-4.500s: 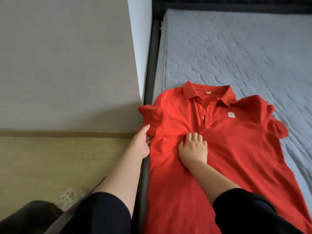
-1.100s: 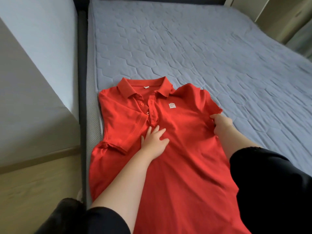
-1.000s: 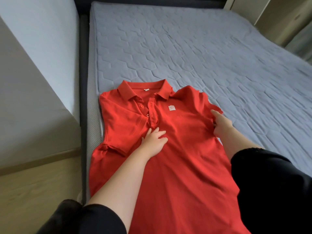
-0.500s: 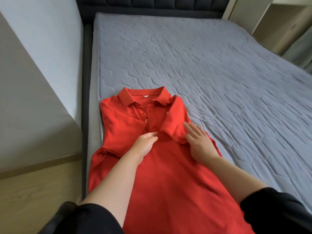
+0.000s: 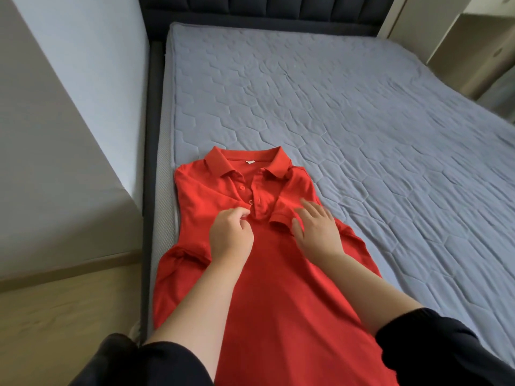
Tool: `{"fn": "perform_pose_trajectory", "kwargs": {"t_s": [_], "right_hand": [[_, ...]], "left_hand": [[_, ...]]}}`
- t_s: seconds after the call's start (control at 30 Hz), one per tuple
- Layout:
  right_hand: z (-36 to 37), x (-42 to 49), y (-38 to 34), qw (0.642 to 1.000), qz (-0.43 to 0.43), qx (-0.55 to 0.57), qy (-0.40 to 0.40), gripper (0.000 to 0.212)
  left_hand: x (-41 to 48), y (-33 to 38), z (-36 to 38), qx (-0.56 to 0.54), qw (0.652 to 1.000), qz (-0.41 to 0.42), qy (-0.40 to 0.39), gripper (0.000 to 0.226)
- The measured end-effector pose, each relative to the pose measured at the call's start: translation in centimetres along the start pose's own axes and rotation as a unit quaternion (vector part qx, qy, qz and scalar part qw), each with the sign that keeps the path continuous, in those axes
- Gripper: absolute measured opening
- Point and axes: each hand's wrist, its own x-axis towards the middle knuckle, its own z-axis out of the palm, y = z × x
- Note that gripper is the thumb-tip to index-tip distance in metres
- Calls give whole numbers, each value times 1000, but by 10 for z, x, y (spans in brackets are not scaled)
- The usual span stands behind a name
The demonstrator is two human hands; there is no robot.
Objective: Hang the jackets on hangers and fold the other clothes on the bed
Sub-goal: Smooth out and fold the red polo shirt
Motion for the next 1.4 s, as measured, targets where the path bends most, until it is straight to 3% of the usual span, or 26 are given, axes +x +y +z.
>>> {"fn": "perform_pose_trajectory", "kwargs": {"t_s": [0.07,0.13,0.17,0.27,0.33,0.53,0.63,0.73,0.87,1.0,1.07,1.17,1.3,1.4], "right_hand": [[6,11,-5,988,47,-3,-144,53],[16,18,0,968,68,-4,-241,58],[20,21,4,977,55,14,-204,55],[16,40,4,992,25,111,45,50],[15,63,0,983,31,140,113,45],[22,147,2,977,155,145,32,44],[24,184,16,934,250,247,-65,43],[28,196,24,918,269,263,-128,24],[22,194,21,923,268,273,-34,20],[-9,175,13,920,239,309,29,9],[-27,155,9,912,230,338,44,14],[-48,107,8,912,205,348,69,17],[-48,40,24,935,184,296,68,22],[-34,5,38,929,240,278,50,26]], "left_hand": [[9,-13,2,102,990,32,-88,43],[16,-20,1,136,973,-7,-187,58],[20,-22,0,128,973,-16,-190,63],[42,-20,-10,156,982,55,-85,64],[71,-26,-16,220,972,69,-54,63],[147,-60,-31,253,957,-66,-125,63],[167,-69,-36,241,956,-72,-151,62],[181,-76,-39,195,965,-107,-139,55],[173,-66,-46,200,974,-58,-83,24],[144,-51,-61,82,994,-16,65,13],[121,-44,-69,27,995,-10,96,15],[76,-41,-77,-1,996,-10,92,24],[24,-56,-83,56,998,-3,34,32],[-1,-58,-89,86,996,-26,-11,36]]}}
